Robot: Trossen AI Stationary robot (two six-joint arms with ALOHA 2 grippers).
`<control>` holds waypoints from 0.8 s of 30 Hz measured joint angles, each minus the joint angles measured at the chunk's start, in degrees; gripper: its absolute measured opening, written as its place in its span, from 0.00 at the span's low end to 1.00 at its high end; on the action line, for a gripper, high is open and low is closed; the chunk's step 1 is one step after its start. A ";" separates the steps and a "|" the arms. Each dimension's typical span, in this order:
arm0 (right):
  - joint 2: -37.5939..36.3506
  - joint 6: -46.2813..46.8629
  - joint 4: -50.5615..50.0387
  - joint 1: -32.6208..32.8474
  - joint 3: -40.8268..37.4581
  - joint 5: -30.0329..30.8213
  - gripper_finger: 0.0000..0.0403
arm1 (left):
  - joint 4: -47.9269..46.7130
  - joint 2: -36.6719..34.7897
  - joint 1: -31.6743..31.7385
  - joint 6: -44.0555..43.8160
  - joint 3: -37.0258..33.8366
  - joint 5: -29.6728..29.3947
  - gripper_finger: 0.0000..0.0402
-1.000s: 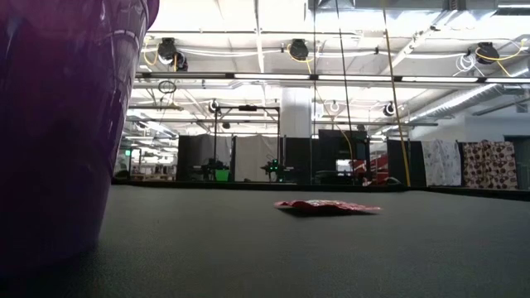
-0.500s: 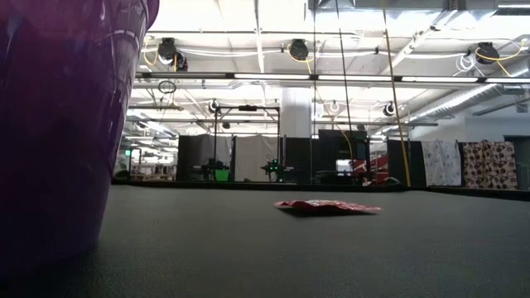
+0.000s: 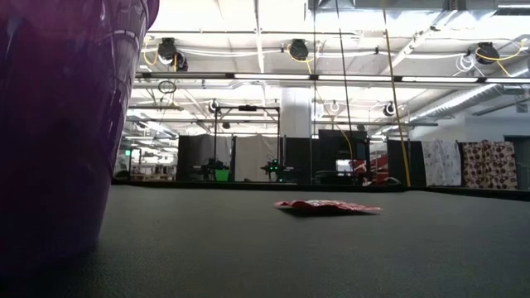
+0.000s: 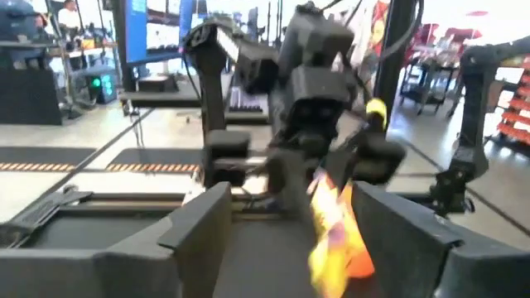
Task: Sort candy by brand, put in halloween buckets
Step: Put the yellow candy into the orange bucket
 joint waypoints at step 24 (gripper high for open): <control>-0.76 90.21 -37.05 32.46 3.20 -19.67 0.08 | -10.65 -3.54 -0.65 -1.55 0.00 -4.07 0.66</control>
